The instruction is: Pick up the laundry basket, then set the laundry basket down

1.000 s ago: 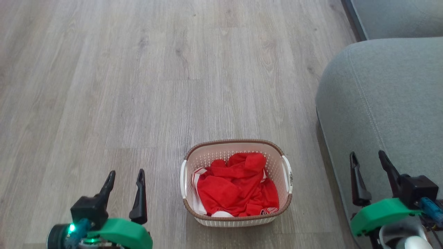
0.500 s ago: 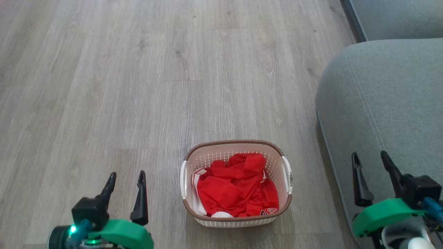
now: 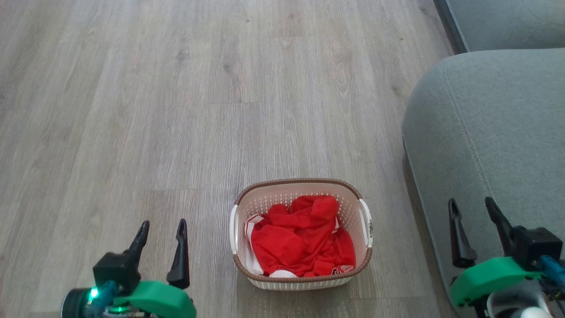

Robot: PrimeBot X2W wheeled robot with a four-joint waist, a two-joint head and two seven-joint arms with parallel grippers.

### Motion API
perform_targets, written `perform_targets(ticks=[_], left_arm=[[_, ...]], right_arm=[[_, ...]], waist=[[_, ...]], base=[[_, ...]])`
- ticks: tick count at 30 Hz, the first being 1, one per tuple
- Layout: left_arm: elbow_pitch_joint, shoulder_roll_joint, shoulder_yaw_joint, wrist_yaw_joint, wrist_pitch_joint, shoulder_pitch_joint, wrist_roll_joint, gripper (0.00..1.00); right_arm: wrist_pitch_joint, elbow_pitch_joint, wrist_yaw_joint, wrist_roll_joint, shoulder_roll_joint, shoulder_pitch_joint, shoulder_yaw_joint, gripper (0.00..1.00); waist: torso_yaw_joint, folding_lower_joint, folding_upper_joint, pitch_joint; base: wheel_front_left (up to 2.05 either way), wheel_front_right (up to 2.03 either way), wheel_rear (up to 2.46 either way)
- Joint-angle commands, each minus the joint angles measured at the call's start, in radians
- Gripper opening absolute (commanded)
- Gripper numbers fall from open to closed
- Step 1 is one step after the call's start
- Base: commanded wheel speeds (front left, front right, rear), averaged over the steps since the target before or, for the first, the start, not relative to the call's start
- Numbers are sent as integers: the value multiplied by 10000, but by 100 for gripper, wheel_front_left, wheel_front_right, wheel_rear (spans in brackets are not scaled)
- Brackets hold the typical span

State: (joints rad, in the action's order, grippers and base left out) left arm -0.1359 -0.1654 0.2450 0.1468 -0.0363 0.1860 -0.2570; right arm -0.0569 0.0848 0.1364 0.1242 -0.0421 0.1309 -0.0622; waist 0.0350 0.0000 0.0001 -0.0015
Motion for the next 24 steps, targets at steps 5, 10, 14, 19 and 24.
perform_targets(ticks=[5, 10, 14, 19, 24], left_arm=[[-305, -133, -291, 124, -17, -366, 5, 100], [153, 21, 52, 48, 15, 21, -119, 0], [208, 36, -54, -17, 36, -46, -615, 0], [393, 43, -168, -147, 75, -180, -1203, 0], [585, 60, -276, -278, 108, -320, -1776, 0]], right_arm=[[-36, 390, -57, 50, -81, -198, 172, 100], [-25, -185, -1, 119, 5, 18, 53, 0], [7, -258, -3, 676, -25, -47, 60, 0], [50, -411, -5, 1330, -77, -167, 80, 0], [85, -551, -7, 1964, -115, -276, 102, 0]], waist=[[37, 0, -1, 8], [38, 0, -1, 20], [25, 0, -1, 23], [9, 0, -1, 23], [-7, 0, -1, 22]], base=[[0, 0, 0], [0, 0, 0], [0, 0, 0], [0, 0, 0], [0, 0, 0]])
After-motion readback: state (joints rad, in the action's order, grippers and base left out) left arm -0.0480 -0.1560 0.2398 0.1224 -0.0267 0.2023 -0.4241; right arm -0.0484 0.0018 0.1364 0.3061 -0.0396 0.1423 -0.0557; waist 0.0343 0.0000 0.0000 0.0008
